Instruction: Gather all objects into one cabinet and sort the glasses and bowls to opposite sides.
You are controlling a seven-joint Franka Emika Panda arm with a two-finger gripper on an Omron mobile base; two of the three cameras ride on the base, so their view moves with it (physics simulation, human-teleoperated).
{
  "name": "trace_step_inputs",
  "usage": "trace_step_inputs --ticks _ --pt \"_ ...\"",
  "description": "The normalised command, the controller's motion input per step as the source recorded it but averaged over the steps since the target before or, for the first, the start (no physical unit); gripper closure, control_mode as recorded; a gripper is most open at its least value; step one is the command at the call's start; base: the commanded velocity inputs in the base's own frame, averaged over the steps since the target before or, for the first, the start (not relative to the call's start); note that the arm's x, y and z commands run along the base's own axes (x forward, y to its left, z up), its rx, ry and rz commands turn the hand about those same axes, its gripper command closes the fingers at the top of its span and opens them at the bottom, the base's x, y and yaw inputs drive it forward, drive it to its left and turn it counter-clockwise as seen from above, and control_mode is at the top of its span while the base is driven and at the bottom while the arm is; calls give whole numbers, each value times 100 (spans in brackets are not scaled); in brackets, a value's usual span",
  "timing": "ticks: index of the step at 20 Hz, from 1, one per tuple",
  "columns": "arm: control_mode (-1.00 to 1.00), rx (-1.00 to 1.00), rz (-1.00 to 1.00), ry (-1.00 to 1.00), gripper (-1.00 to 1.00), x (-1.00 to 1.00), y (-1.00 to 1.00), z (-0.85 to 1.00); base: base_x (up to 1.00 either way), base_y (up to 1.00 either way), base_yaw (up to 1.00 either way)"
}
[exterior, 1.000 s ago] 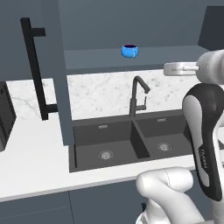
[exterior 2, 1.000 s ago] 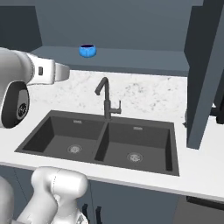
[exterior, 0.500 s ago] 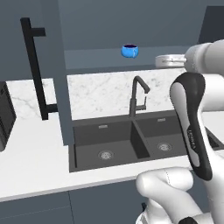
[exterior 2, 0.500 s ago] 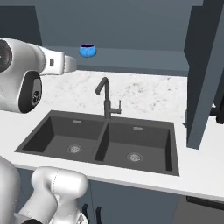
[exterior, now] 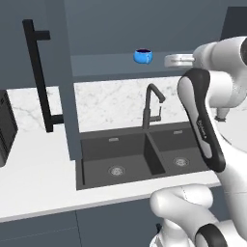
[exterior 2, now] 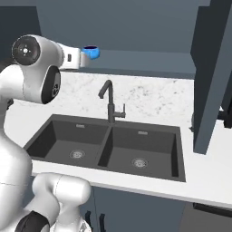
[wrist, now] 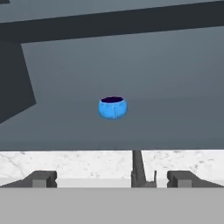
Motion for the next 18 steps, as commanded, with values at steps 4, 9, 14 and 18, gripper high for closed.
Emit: trace_step_inputs --ticks 4,9,14,18 --pt "-100 -5 8 -3 -100 23 -11 -26 0 0 0" --pt "-100 0 1 0 -100 32 0 -10 0 0 0" --pt "-100 0 0 0 -100 58 0 -3 0 0 0" --pt "-100 0 0 0 -100 58 0 -14 0 0 0"
